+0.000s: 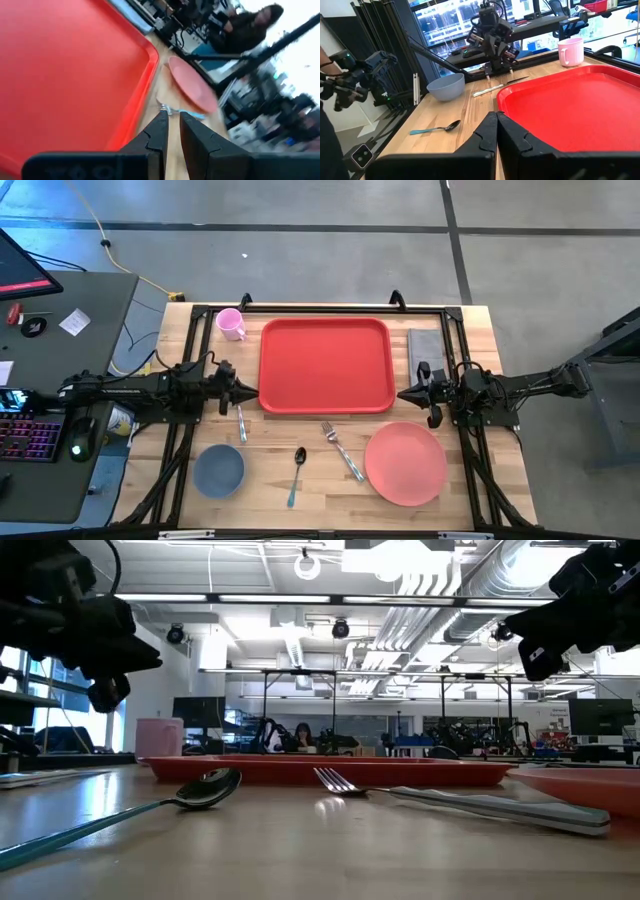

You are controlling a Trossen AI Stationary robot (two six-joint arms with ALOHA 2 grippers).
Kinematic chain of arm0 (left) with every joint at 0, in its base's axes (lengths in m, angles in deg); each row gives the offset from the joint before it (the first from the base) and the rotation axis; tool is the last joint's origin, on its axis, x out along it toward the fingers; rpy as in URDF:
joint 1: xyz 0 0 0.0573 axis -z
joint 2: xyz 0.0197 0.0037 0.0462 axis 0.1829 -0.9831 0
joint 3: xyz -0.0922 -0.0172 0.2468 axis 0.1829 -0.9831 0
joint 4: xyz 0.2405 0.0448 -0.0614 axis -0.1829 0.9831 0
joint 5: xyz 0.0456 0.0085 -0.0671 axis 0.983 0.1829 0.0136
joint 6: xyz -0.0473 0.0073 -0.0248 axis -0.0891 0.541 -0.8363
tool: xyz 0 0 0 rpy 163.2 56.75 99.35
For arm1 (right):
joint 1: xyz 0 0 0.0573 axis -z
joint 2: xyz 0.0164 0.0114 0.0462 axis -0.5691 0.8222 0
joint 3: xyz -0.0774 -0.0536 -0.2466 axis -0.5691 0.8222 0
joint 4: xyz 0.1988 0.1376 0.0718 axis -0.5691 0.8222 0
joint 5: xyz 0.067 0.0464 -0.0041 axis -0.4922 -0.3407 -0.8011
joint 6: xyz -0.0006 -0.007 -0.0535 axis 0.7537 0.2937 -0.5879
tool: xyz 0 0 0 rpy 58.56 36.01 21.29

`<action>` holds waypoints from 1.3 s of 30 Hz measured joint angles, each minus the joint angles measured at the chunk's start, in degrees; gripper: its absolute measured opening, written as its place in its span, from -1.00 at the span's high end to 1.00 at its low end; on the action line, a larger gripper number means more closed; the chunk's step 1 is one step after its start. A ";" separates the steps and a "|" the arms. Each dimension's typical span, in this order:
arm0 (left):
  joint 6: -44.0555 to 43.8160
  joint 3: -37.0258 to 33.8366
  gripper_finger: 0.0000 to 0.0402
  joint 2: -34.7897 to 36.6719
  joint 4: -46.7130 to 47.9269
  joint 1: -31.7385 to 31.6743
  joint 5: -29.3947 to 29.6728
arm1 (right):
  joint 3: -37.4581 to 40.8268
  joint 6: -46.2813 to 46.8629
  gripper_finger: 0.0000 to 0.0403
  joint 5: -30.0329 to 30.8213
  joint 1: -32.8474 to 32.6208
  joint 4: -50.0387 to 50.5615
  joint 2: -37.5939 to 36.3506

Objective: Set up tray
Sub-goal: Adjust the red serving tray on the table

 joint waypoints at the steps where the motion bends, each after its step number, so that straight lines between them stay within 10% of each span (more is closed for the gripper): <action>1: -2.66 0.00 0.57 0.00 -0.02 0.00 -0.02 | 0.00 0.01 1.00 0.00 0.01 0.02 0.01; 15: -28.89 0.08 0.57 -0.01 -2.82 0.00 6.92 | 0.00 -0.43 1.00 0.31 0.00 0.01 0.01; 20: -29.64 2.16 0.57 -0.06 -9.73 0.00 11.55 | 0.02 -2.23 1.00 10.26 0.08 -6.70 0.07; 32: -6.38 35.25 0.57 -14.50 13.28 0.00 29.86 | -0.04 2.09 1.00 36.52 0.14 -44.23 0.03; 39: -1.85 52.45 0.57 -30.28 22.35 0.00 29.15 | -0.06 1.69 1.00 36.51 0.10 -44.19 0.18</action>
